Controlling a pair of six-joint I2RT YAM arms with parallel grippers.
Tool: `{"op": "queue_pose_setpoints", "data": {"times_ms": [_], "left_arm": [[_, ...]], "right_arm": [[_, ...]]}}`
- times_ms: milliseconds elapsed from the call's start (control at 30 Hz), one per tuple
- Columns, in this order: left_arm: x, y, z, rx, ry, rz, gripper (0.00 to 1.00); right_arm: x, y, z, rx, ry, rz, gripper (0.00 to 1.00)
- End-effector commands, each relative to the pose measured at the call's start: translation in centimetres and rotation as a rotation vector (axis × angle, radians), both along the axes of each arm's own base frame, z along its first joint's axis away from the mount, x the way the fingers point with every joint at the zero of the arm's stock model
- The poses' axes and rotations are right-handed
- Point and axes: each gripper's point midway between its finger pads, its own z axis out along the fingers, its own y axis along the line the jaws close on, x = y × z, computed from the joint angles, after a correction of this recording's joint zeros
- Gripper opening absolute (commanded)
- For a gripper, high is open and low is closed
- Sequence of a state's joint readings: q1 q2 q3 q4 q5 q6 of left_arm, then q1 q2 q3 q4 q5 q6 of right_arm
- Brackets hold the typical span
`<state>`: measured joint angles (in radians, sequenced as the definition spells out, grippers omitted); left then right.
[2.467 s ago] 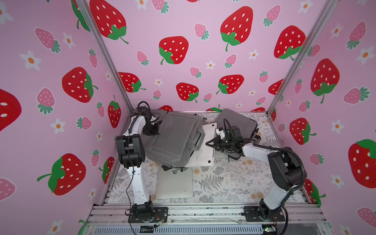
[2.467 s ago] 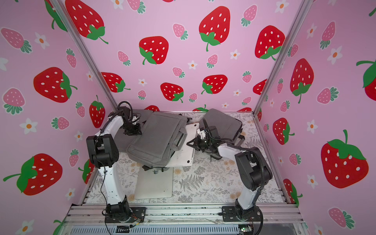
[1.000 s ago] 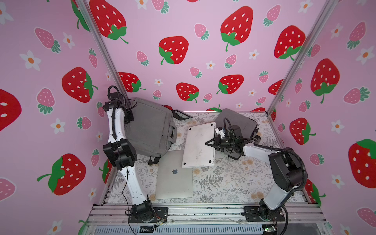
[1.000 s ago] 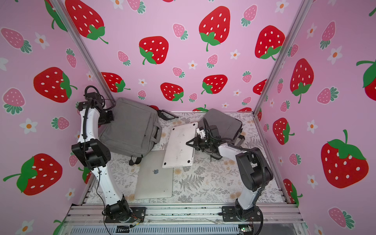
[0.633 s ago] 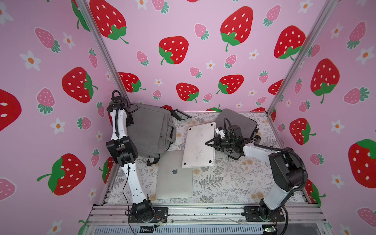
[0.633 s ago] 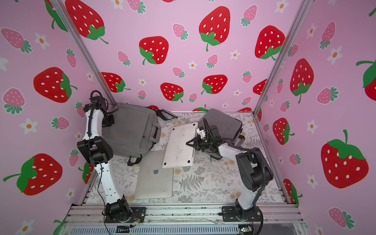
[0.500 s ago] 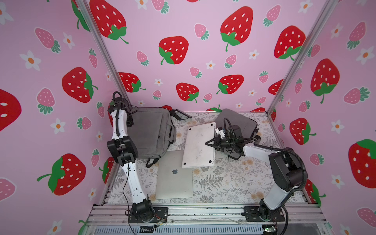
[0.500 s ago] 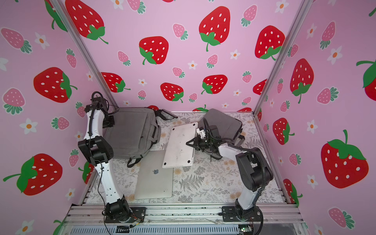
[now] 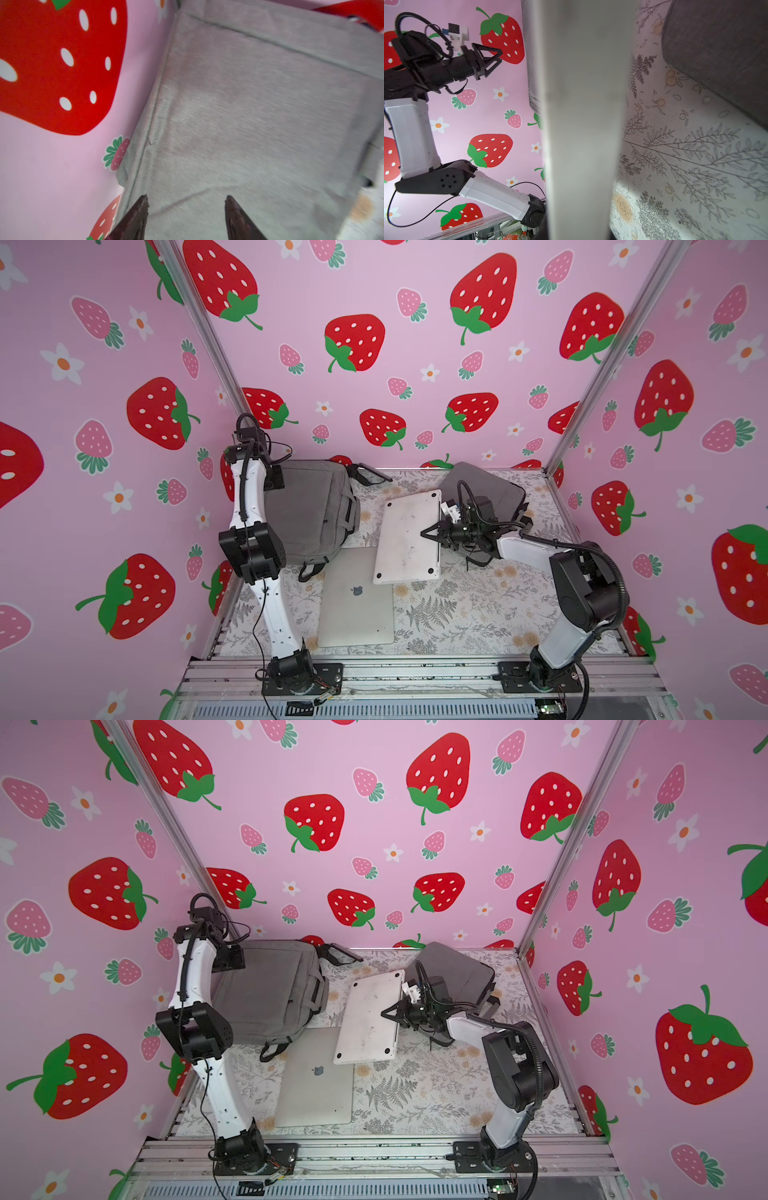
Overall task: Open the zippered laptop bag and take out the laptop
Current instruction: Place the zippered laptop bag in the zippered laptop bag, then place the laptop at the center of the board.
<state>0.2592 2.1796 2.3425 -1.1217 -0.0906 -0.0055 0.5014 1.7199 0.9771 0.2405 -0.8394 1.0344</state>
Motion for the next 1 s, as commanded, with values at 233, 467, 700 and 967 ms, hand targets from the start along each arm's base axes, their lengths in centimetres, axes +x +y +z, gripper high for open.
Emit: {"op": "queue_pose_setpoints", "data": {"times_ms": [233, 467, 700, 967], "left_arm": [[-4.6, -15.2, 4.4, -0.495, -0.172, -0.216, 0.66], [-8.3, -24.8, 2.9, -0.73, -0.158, -0.335, 0.68], [-10.3, -33.6, 1.8, -0.965, -0.137, -0.454, 0.69], [-10.2, -39.0, 1.3, -1.071, -0.11, -0.547, 0.7]], "right_arm": [[-0.6, -1.5, 8.7, 0.149, -0.253, 0.068, 0.0], [-0.9, -3.2, 10.5, 0.179, -0.285, 0.063, 0.0], [-1.4, -4.8, 12.6, 0.221, -0.307, 0.052, 0.0], [-1.4, -6.2, 15.2, 0.292, -0.323, 0.025, 0.0]]}}
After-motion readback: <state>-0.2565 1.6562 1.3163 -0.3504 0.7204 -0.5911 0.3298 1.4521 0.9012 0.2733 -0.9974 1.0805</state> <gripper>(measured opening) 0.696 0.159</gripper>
